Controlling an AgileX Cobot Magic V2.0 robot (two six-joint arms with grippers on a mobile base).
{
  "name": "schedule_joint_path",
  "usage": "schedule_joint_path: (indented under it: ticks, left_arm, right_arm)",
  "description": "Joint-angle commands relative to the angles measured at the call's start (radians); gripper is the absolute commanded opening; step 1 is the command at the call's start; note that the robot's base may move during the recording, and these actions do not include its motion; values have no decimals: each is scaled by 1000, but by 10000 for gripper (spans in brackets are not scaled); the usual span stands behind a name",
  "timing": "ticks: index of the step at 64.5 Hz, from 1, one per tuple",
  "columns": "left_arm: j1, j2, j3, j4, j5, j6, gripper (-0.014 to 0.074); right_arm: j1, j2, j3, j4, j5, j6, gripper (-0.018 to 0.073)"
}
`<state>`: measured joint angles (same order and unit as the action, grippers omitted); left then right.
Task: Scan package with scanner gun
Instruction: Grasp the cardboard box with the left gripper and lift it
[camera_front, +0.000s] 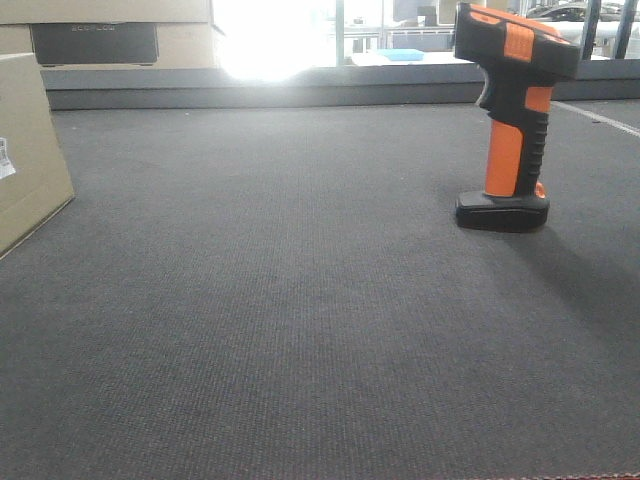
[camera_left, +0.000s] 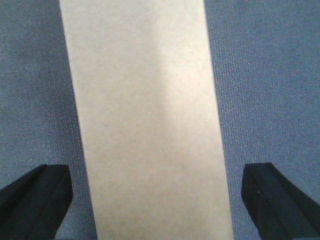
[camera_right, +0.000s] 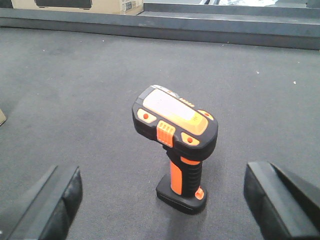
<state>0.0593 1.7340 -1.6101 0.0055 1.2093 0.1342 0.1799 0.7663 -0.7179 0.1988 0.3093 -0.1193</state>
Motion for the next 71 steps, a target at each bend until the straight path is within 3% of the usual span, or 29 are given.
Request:
schedule_joint_path:
  ticks: [1, 11, 25, 34, 40, 61, 71]
  left_arm:
    - [-2, 1, -10, 1, -14, -9, 573]
    - [-2, 26, -10, 1, 12, -9, 422]
    - [-2, 27, -10, -5, 12, -13, -116]
    - [-2, 12, -28, -28, 12, -13, -111]
    - [-2, -14, -40, -94, 12, -13, -111]
    - [-2, -105, -40, -466, 12, -13, -111]
    - [-2, -105, -40, -588, 12, -13, -111]
  right_arm:
    - [3, 1, -9, -2, -25, -2, 559]
    - [3, 1, -9, -2, -25, -2, 559]
    - [3, 1, -9, -2, -25, -2, 559]
    - [3, 1, -9, -2, -25, -2, 559]
    - [3, 1, -9, -2, -27, -2, 559]
    - [3, 12, 12, 0, -46, -2, 559]
    - [3, 74, 111, 73, -187, -2, 559]
